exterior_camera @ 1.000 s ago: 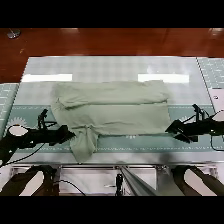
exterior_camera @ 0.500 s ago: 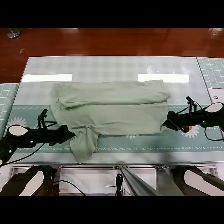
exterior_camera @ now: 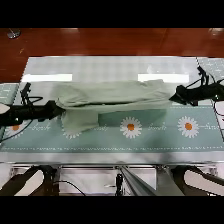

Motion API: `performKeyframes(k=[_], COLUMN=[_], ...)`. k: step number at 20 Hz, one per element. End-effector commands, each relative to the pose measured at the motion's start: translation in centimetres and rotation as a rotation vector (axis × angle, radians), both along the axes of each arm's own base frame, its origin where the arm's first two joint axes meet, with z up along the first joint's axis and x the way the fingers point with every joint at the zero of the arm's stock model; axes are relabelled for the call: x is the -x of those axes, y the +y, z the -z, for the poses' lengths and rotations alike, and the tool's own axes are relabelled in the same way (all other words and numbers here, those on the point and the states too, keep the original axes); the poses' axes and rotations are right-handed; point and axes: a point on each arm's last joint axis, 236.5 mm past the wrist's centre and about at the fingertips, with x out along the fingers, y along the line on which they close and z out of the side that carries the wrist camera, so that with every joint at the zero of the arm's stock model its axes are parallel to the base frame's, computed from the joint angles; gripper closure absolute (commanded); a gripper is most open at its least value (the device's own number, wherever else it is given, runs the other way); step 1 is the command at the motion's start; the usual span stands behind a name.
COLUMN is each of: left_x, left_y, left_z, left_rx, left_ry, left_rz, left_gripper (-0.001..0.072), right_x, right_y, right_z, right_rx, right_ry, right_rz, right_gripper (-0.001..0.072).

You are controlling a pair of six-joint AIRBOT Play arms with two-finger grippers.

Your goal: Fold the shirts.

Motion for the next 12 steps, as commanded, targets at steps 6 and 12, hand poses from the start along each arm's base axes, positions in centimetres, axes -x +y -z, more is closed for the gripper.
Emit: performKeyframes(k=[6,12], left_x=[-12.4,-16.9], left_y=[0.9,0.1], left_z=[0.1,0.8], left_rx=[0.022,0.078], left_ry=[0.02,0.075], left_rz=[-0.019,0.043], left_gripper=[0.0686,0.0685], right_x=[-9.2,-11.9], right_y=[1.4,0.9], right_z=[-0.3,3.2], right_rx=[-0.059,-0.079], right_ry=[-0.076,-0.018], right_rz=[0.003,0.03], right_gripper=[0.0682,0.0682])
